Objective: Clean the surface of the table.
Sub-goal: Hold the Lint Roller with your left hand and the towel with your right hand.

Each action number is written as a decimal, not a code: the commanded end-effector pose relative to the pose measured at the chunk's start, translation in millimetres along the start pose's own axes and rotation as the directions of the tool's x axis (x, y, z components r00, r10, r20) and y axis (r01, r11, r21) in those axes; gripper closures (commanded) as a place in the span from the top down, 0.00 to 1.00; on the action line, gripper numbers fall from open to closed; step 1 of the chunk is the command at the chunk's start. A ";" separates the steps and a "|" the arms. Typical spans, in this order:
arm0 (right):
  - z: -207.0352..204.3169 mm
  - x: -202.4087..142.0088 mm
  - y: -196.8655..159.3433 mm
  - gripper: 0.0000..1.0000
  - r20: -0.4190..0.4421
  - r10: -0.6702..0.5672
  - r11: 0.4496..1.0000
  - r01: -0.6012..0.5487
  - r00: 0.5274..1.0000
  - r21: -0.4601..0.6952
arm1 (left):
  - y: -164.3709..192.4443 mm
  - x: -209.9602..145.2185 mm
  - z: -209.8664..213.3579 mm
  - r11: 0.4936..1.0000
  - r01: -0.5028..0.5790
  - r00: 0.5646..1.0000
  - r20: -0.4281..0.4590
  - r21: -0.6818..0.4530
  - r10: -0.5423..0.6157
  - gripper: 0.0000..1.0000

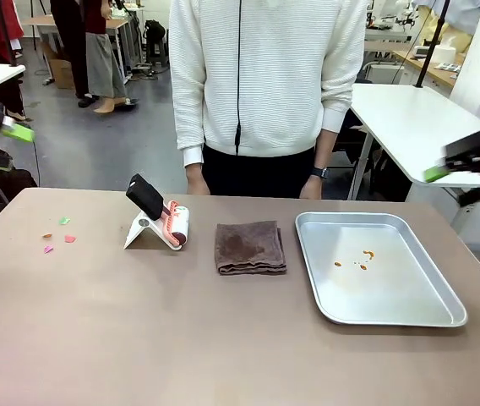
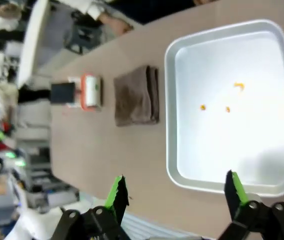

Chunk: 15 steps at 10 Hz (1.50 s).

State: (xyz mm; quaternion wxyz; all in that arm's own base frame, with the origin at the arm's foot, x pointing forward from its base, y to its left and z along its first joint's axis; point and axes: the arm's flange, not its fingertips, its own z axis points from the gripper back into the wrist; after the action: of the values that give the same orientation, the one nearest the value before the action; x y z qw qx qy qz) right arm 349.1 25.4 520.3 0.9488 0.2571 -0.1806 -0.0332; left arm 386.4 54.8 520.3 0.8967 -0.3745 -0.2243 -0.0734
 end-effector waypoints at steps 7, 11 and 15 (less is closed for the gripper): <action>-204.6 34.9 119.1 1.00 -0.037 0.129 0.981 -0.133 0.991 -0.139 | 2.3 21.4 -138.8 0.990 0.018 0.990 -0.140 0.143 0.002 1.00; -208.5 29.1 115.9 1.00 -0.070 0.163 0.978 -0.170 0.984 -0.120 | 6.4 15.4 -144.9 0.992 0.030 0.989 -0.145 0.126 -0.012 1.00; -234.8 42.0 121.5 1.00 -0.095 0.174 0.973 -0.186 0.980 -0.137 | 10.1 31.4 -156.3 0.989 -0.091 0.984 -0.142 0.113 0.107 1.00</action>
State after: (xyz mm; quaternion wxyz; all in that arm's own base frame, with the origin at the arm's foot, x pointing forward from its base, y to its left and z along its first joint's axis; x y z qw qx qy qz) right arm 452.5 224.8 412.0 0.9686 0.1784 -0.1679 0.0431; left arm 456.7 -42.5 430.9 0.9328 -0.3152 -0.1574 -0.0757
